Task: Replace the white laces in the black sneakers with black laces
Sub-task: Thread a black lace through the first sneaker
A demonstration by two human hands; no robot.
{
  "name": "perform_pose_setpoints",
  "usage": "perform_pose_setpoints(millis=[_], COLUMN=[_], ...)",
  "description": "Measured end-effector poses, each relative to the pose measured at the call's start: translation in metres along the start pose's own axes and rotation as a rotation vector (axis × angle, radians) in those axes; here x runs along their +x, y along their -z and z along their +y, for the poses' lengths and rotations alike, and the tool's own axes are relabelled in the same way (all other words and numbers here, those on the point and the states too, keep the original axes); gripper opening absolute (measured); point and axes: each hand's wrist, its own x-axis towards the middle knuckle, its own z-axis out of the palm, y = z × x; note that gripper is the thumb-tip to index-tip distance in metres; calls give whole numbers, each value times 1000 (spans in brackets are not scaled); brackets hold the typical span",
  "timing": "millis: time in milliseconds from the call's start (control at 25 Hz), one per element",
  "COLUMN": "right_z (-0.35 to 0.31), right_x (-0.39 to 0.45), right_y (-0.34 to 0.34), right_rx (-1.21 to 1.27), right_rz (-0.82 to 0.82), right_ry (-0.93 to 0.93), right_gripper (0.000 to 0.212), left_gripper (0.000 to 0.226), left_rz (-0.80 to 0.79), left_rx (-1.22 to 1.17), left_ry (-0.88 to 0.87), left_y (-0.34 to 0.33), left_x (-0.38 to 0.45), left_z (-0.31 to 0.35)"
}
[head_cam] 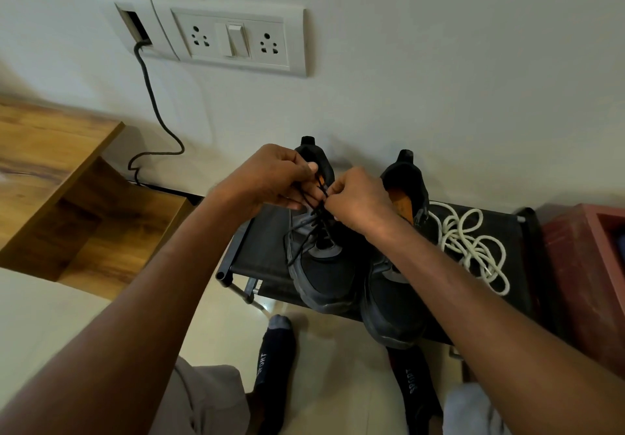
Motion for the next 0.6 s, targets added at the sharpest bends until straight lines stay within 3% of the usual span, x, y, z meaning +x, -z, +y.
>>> perform_pose_setpoints(millis=[160, 240, 400, 520, 600], right_z=[-9, -15, -21, -22, -19], right_x=[-1, -2, -14, -15, -5], right_y=[4, 9, 18, 28, 30], right_rx=[243, 296, 535, 673, 704], right_rz=[-199, -232, -79, 103, 190], right_ry=[-12, 119, 484, 539, 442], right_gripper=[18, 15, 13, 16, 19], left_gripper=[26, 32, 72, 85, 63], left_rz=[110, 174, 61, -94, -88], left_rx=[-15, -18, 21, 21, 130], left_ry=[-20, -76, -146, -132, -273], left_y=[4, 4, 4, 5, 7], left_x=[2, 1, -1, -3, -1], left_z=[-2, 0, 9, 13, 10])
